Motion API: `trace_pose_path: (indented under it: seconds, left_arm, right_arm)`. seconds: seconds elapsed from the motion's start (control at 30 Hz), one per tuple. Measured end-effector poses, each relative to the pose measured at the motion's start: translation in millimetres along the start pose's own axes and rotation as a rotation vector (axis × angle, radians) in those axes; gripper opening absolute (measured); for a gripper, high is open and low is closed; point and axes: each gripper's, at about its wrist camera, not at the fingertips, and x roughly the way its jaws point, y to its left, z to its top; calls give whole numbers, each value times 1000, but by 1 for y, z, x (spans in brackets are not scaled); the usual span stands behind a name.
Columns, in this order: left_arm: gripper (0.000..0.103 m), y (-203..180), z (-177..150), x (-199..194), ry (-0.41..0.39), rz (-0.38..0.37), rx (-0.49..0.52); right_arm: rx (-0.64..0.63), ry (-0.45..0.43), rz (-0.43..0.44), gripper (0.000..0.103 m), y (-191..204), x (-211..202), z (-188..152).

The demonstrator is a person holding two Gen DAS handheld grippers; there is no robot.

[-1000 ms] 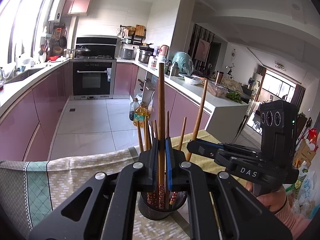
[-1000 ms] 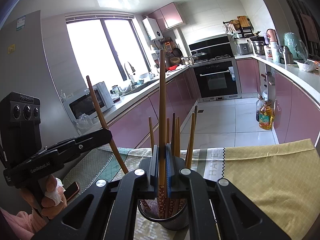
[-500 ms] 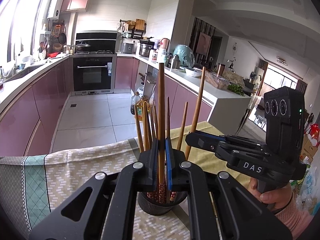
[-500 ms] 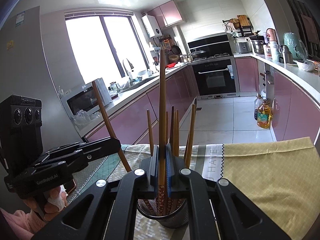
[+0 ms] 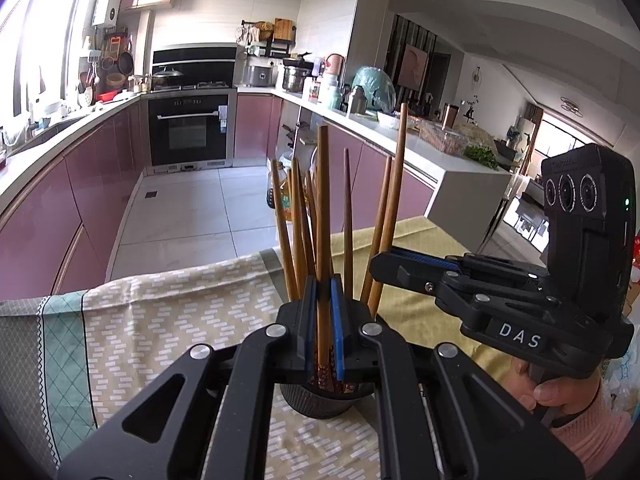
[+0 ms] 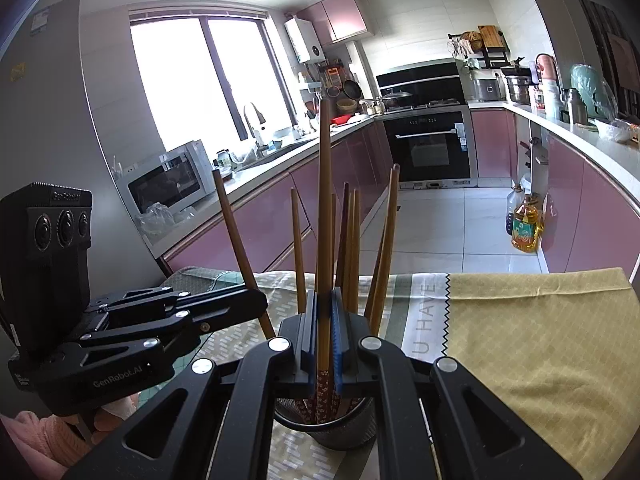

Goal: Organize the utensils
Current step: 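Open both grippers to release the chopsticks and withdraw from the cup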

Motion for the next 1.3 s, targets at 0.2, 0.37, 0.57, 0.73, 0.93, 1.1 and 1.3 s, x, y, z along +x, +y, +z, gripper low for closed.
trace_pose_path:
  seconds: [0.2,0.37,0.57,0.73,0.93,1.1,1.3]
  left_arm:
    - [8,1,-3,11,18,4,11]
    - [8,2,-1,21,34,10,9]
    - [8,10,-9,36,78,8,-11]
    - [26,18,-18,36,79,20,-33]
    - [59,29,-33,12,3,104,-44]
    - [98,41,-49,-19,-84,205,-72]
    - [98,49,-73,-49,-138,314,-83]
  right_arm:
    - [3,43,-3,6,-1,12,-3]
    - [18,71,-8,6,-4,21,-8]
    - [26,79,-13,8,-6,22,-11]
    - [17,70,-18,18,-2,12,-14]
    - [-32,26,-54,56,11,-8,-22]
    - [-74,-15,-113,89,21,-19,-35]
    - [-108,-58,-156,96,34,-24,-50]
